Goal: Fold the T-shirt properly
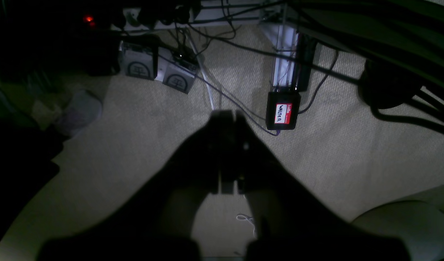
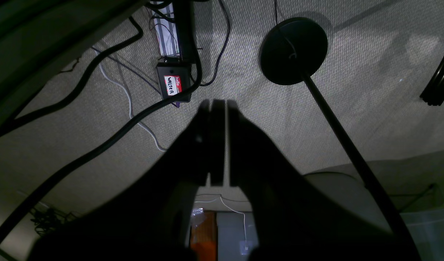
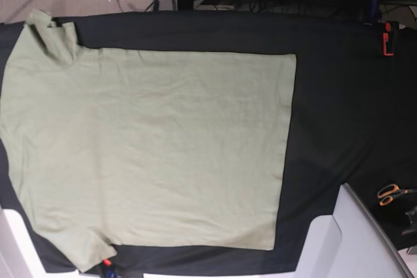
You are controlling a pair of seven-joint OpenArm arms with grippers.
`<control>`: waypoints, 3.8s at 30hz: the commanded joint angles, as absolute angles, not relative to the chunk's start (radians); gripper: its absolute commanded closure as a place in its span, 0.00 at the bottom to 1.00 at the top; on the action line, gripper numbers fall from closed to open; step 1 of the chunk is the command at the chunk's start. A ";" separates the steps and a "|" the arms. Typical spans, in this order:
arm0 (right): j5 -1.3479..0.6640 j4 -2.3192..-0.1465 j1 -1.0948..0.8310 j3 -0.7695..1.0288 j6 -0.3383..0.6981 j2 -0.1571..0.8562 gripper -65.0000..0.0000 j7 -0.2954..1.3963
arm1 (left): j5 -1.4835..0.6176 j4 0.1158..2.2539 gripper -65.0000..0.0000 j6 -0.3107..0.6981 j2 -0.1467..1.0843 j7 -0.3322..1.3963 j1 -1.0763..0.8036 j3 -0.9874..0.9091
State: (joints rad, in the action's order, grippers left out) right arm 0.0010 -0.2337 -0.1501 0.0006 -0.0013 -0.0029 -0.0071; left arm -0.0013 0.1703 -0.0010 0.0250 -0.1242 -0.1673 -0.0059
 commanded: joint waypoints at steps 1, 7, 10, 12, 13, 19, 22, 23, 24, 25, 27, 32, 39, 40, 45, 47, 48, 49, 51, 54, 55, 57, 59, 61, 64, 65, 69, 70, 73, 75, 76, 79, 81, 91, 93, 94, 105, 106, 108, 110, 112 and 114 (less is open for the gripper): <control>-0.001 -0.234 -0.156 0.004 -0.005 -0.001 0.99 -0.008 | 0.001 0.174 1.00 -0.005 0.028 -0.131 -0.185 -0.002; -0.001 -0.239 -0.156 0.004 -0.005 -0.001 0.99 -0.008 | 0.001 0.176 1.00 -0.005 0.028 -0.133 -0.196 -0.007; -0.001 -0.239 -0.156 -0.001 -0.005 -0.001 0.99 -0.008 | 0.001 0.176 1.00 -0.005 0.028 -0.133 -0.197 -0.004; -0.001 -0.239 -0.156 -0.001 -0.005 -0.001 1.00 -0.008 | 0.001 0.176 1.00 -0.005 0.028 -0.133 -0.197 -0.001; -0.001 -0.239 -0.156 -0.001 -0.005 -0.001 1.00 -0.008 | 0.001 0.176 1.00 -0.005 0.028 -0.133 -0.197 -0.001; -0.001 -0.239 -0.156 0.002 -0.005 -0.001 1.00 -0.008 | 0.001 0.176 1.00 -0.005 0.028 -0.133 -0.197 -0.005; -0.001 -0.239 -0.156 0.002 -0.005 -0.001 1.00 -0.008 | 0.001 0.176 1.00 -0.005 0.028 -0.133 -0.197 -0.005; -0.001 -0.239 -0.156 0.002 -0.005 -0.001 1.00 -0.008 | 0.001 0.176 1.00 -0.005 0.028 -0.133 -0.197 -0.002; -0.001 -0.239 -0.156 0.002 -0.005 -0.001 1.00 -0.008 | 0.001 0.176 1.00 -0.005 0.030 -0.133 -0.196 -0.002; -0.001 -0.239 -0.156 0.002 -0.005 0.001 1.00 -0.008 | 0.001 0.176 1.00 -0.005 0.030 -0.133 -0.194 -0.002; -0.001 -0.239 -0.156 0.002 -0.005 0.001 1.00 -0.008 | 0.001 0.176 1.00 -0.005 0.030 -0.133 -0.196 -0.002; -0.001 -0.278 -0.203 0.004 -0.007 0.001 1.00 -0.001 | 0.007 0.294 1.00 -0.005 0.031 -0.134 -0.271 0.002; -0.002 -0.688 -0.467 0.005 -0.007 0.027 1.00 0.154 | 0.001 0.736 1.00 -0.005 0.104 -0.133 -0.545 0.002; -0.002 -0.757 -0.503 0.005 -0.007 0.030 1.00 0.182 | 0.001 0.774 1.00 -0.005 0.116 -0.133 -0.575 -0.002; -0.002 -1.093 -0.664 0.117 -0.007 0.027 1.00 0.302 | -0.001 0.958 1.00 -0.005 0.159 -0.133 -0.690 -0.008; -0.002 -1.210 -0.707 0.163 -0.007 0.025 1.00 0.341 | -0.001 1.047 1.00 -0.005 0.166 -0.133 -0.728 -0.008; -0.002 -1.264 -0.730 0.182 -0.007 0.024 1.00 0.363 | -0.001 1.093 1.00 -0.005 0.166 -0.133 -0.751 -0.008; -0.002 -1.323 -0.750 0.197 -0.007 0.024 1.00 0.384 | -0.001 1.145 1.00 -0.005 0.166 -0.133 -0.774 -0.008; -0.002 -1.460 -0.797 0.228 -0.007 0.022 1.00 0.421 | -0.001 1.270 1.00 -0.005 0.179 -0.133 -0.825 -0.010; -0.007 -1.679 -0.848 0.282 -0.007 0.013 0.99 0.441 | -0.021 1.465 1.00 -0.005 0.193 -0.133 -0.885 -0.015; -0.025 -1.744 -0.857 0.312 -0.007 0.004 0.99 0.443 | -0.056 1.532 1.00 -0.005 0.200 -0.127 -0.898 -0.031; -0.091 -1.867 -0.843 0.381 -0.001 -0.007 0.98 0.446 | -0.182 1.656 1.00 -0.005 0.214 -0.124 -0.911 -0.082; -0.188 -1.913 -0.808 0.430 0.059 -0.004 0.95 0.446 | -0.318 1.724 1.00 -0.004 0.237 -0.122 -0.903 -0.124; -0.300 -1.910 -0.746 0.509 0.179 -0.004 0.81 0.447 | -0.438 1.759 1.00 -0.002 0.286 -0.113 -0.877 -0.140; -0.424 -1.876 -0.639 0.653 0.406 -0.005 0.45 0.495 | -0.602 1.765 1.00 0.058 0.371 -0.015 -0.812 -0.151; -0.455 -1.853 -0.601 0.694 0.472 -0.005 0.34 0.526 | -0.641 1.762 1.00 0.084 0.389 0.016 -0.794 -0.151; -0.506 -1.687 -0.412 0.911 0.698 -0.002 0.08 0.668 | -0.642 1.741 0.63 0.168 0.389 0.096 -0.760 -0.232; -0.506 -1.641 -0.369 0.963 0.698 0.016 0.08 0.708 | -0.622 1.739 0.60 0.196 0.375 0.097 -0.754 -0.260; -0.506 -1.469 -0.274 1.069 0.698 0.087 0.08 0.803 | -0.576 1.735 0.60 0.277 0.311 0.099 -0.739 -0.351; -0.506 -1.374 -0.243 1.099 0.698 0.130 0.08 0.809 | -0.567 1.730 0.60 0.306 0.271 0.110 -0.728 -0.409; -0.506 -1.336 -0.240 1.101 0.698 0.145 0.08 0.808 | -0.567 1.724 0.60 0.323 0.262 0.131 -0.727 -0.432; -0.509 -1.270 -0.231 1.096 0.698 0.173 0.08 0.789 | -0.570 1.718 0.60 0.384 0.248 0.206 -0.699 -0.476; -0.509 -1.251 -0.225 1.096 0.698 0.174 0.08 0.788 | -0.570 1.702 0.60 0.410 0.229 0.249 -0.690 -0.493; -0.510 -1.237 -0.225 1.020 0.698 0.127 0.08 0.786 | -0.570 1.652 0.60 0.412 0.216 0.254 -0.654 -0.509; -0.510 -1.239 -0.226 1.020 0.698 0.108 0.08 0.788 | -0.570 1.647 0.60 0.412 0.214 0.254 -0.647 -0.513; -0.510 -1.239 -0.228 1.020 0.698 0.105 0.08 0.788 | -0.570 1.647 0.60 0.412 0.214 0.255 -0.645 -0.513; -0.509 -1.237 -0.232 1.018 0.698 0.082 0.93 0.789 | -0.575 1.615 0.59 0.412 0.174 0.257 -0.591 -0.506; -0.507 -1.237 -0.232 1.018 0.698 0.082 1.00 0.789 | -0.575 1.596 0.59 0.412 0.165 0.257 -0.584 -0.506; -0.507 -1.237 -0.232 1.018 0.698 0.082 0.96 0.789 | -0.575 1.564 0.59 0.414 0.143 0.257 -0.564 -0.506; -0.506 -1.237 -0.236 1.018 0.698 0.082 0.99 0.789 | -0.575 1.535 0.59 0.414 0.127 0.259 -0.549 -0.504; -0.506 -1.237 -0.242 1.018 0.698 0.082 1.00 0.789 | -0.575 1.511 0.57 0.414 0.117 0.259 -0.541 -0.478; -0.506 -1.237 -0.243 1.018 0.698 0.082 1.00 0.789 | -0.575 1.492 0.50 0.414 0.122 0.259 -0.541 -0.432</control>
